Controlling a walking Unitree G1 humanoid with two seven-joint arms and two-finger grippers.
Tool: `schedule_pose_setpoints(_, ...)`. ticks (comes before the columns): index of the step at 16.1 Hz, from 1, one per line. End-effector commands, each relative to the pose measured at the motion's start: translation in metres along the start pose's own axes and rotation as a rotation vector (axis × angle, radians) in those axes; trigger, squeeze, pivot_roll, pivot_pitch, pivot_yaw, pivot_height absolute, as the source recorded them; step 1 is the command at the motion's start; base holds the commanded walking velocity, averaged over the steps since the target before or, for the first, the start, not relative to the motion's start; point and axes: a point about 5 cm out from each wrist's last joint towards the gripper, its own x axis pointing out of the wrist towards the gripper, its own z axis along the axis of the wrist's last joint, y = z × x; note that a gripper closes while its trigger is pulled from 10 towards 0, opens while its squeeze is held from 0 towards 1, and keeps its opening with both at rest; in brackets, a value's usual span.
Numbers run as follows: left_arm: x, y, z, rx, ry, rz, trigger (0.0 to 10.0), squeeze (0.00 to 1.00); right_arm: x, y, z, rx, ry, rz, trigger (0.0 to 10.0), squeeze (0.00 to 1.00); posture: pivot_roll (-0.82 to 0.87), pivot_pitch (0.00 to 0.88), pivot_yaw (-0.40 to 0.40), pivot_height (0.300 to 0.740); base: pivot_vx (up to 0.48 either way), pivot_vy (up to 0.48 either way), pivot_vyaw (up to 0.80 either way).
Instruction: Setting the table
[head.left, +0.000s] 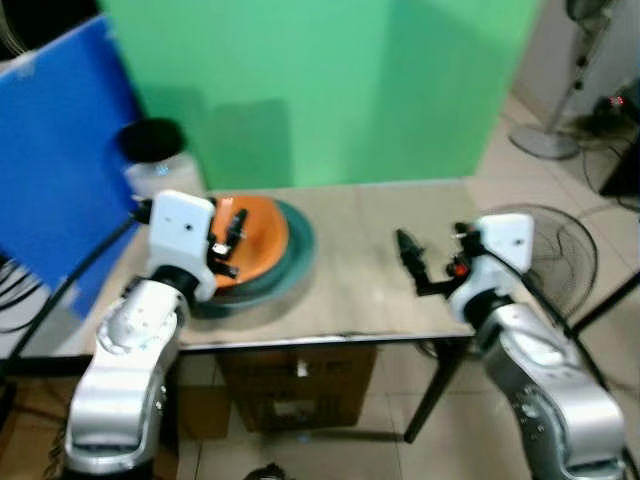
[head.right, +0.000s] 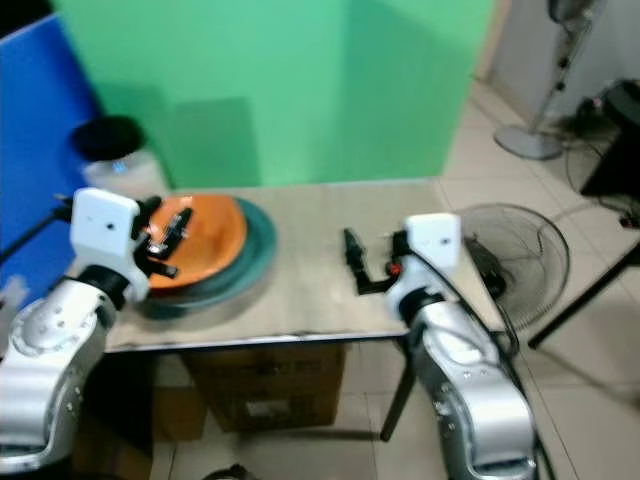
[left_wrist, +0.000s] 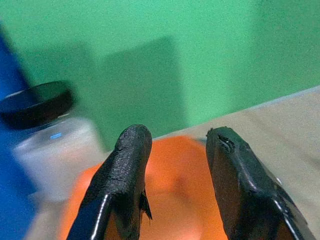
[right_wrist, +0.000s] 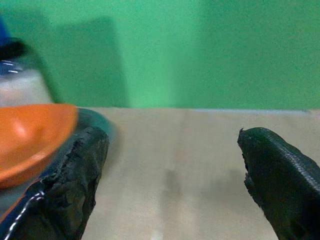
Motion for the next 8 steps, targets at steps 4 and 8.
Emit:
schedule_pose_setpoints(4, 0.0055, 0.005, -0.003, 0.022, 0.029, 0.004, 10.0, 0.0, 0.0015, -0.0046, 0.0018, -0.009, -0.002, -0.01, 10.0, 0.0, 0.11, 0.0, 0.041, 0.74, 0.0, 0.0, 0.0)
schedule_pose_setpoints(8, 0.0078, 0.0019, 0.0003, 0.033, -0.005, -0.013, 10.0, 0.0, 0.0018, -0.0056, 0.0006, -0.003, 0.009, -0.01, 10.0, 0.0, 0.11, 0.0, 0.042, 0.74, 0.0, 0.0, 0.0)
